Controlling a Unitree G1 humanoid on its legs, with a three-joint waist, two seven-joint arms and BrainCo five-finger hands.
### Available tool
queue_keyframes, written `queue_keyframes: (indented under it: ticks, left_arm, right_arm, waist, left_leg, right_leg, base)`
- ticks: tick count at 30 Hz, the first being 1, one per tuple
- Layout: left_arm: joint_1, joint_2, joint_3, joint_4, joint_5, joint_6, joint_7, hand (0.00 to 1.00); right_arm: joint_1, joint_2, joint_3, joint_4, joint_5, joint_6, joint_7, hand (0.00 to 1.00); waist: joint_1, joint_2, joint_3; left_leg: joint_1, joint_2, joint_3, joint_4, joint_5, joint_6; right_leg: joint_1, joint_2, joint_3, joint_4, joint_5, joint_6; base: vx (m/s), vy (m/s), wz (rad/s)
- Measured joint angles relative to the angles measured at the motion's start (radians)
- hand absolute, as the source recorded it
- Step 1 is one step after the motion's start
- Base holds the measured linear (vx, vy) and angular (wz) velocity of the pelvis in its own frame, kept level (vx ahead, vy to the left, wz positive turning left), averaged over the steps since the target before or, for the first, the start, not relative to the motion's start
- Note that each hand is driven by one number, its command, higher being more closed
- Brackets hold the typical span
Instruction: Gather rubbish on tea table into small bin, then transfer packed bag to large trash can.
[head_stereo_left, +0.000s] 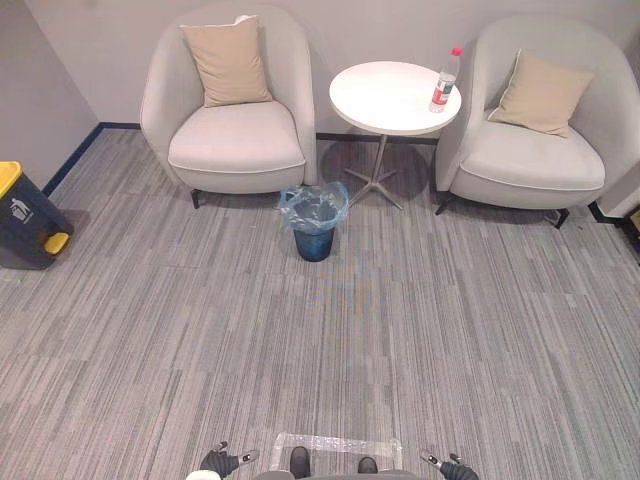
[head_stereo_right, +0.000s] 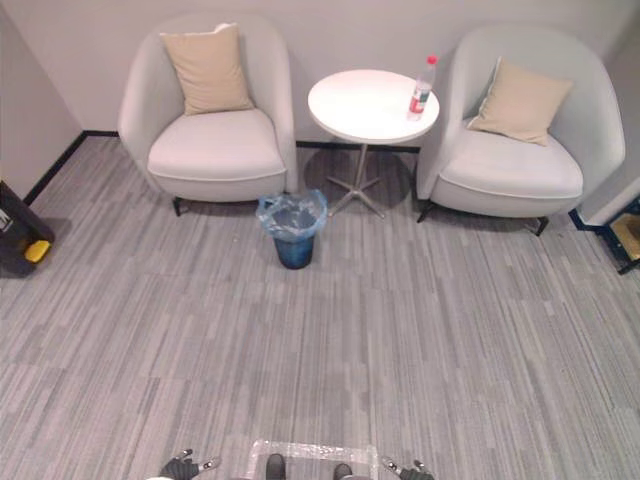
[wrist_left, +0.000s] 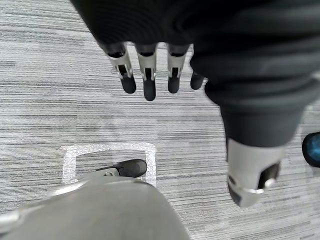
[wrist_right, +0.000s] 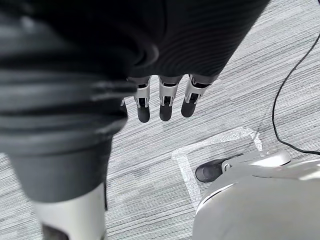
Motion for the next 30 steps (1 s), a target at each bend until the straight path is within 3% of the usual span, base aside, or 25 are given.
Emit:
queue_keyframes:
  ticks: [20, 30]
  left_arm:
    - [-0.006, 0.003, -0.002, 0.004, 0.0, 0.0, -0.002, 0.0]
    - [-0.036, 0.011, -0.019, 0.004, 0.001, 0.002, -0.003, 0.0]
  right_arm:
    - [-0.004, -0.002, 0.018, -0.002, 0.0, -0.002, 0.0, 0.0]
    - [-0.028, 0.001, 0.017, -0.006, 0.001, -0.001, 0.001, 0.0]
  waist:
    - [0.0, -0.006, 0.004]
    - [-0.002, -0.011, 0.015]
  left_leg:
    - [-0.005, 0.004, 0.028, 0.0, -0.012, -0.004]
    - [-0.037, 0.006, 0.105, 0.006, -0.024, -0.007]
  right_leg:
    - [-0.012, 0.002, 0.021, -0.004, -0.001, 0.001]
    - [-0.063, 0.005, 0.085, -0.018, 0.008, 0.001]
  base:
    - [-0.01, -0.007, -0.03]
    - [0.05, -0.008, -0.2]
